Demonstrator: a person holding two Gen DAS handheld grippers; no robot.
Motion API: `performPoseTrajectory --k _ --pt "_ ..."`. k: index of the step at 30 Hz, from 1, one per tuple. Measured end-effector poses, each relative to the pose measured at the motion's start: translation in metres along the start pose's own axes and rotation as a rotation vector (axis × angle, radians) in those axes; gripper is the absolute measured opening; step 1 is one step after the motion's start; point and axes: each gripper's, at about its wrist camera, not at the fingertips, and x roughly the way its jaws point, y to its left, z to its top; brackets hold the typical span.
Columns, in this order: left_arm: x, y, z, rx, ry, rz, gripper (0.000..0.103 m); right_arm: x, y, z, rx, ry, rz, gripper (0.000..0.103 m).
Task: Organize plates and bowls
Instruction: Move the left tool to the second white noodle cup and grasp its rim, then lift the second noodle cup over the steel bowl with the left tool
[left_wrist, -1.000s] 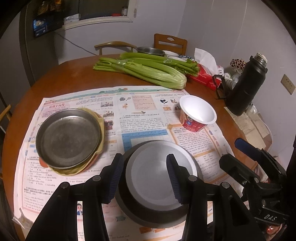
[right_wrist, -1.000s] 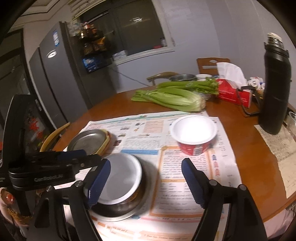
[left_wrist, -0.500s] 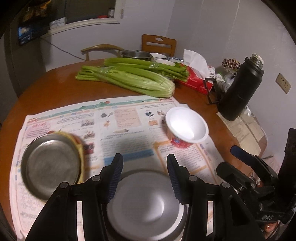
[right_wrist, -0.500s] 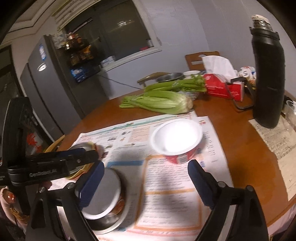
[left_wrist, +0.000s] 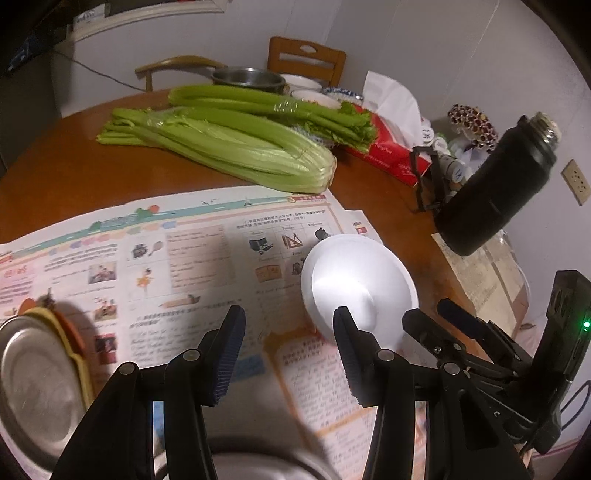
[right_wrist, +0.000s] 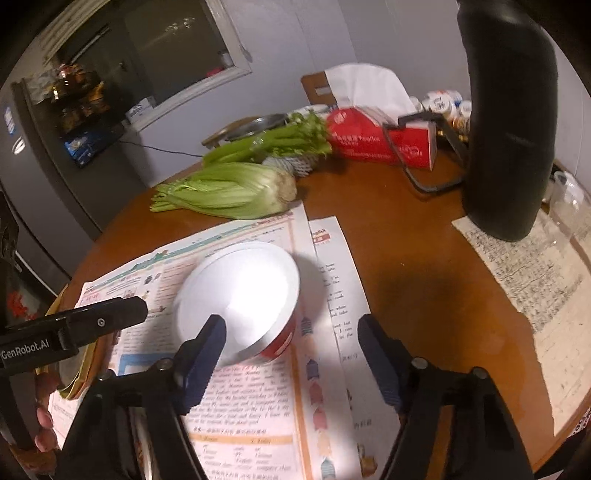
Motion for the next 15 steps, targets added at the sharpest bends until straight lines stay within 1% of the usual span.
performPoseTrajectory --k 4,6,11,12,13,15 --pt "0.020 -0.003 0.003 -0.008 0.030 -0.008 0.051 0.016 0.005 0.002 -0.034 0.023 -0.011 0.067" --pt "0.027 -0.003 0.003 -0.015 0.044 -0.013 0.051 0.023 0.011 0.001 -0.059 0.038 0.001 0.067" --pt "0.034 0.001 0.005 -0.029 0.055 -0.023 0.050 0.034 0.032 -0.004 -0.117 0.071 0.046 0.061" --pt "0.035 0.001 0.005 -0.034 0.059 -0.039 0.049 0.035 0.035 -0.005 -0.126 0.074 0.052 0.061" --pt "0.035 0.003 0.005 -0.043 0.066 -0.065 0.045 0.035 0.038 -0.006 -0.132 0.076 0.057 0.061" --pt "0.039 0.004 0.005 -0.055 0.081 -0.085 0.039 0.035 0.044 -0.008 -0.138 0.085 0.087 0.061"
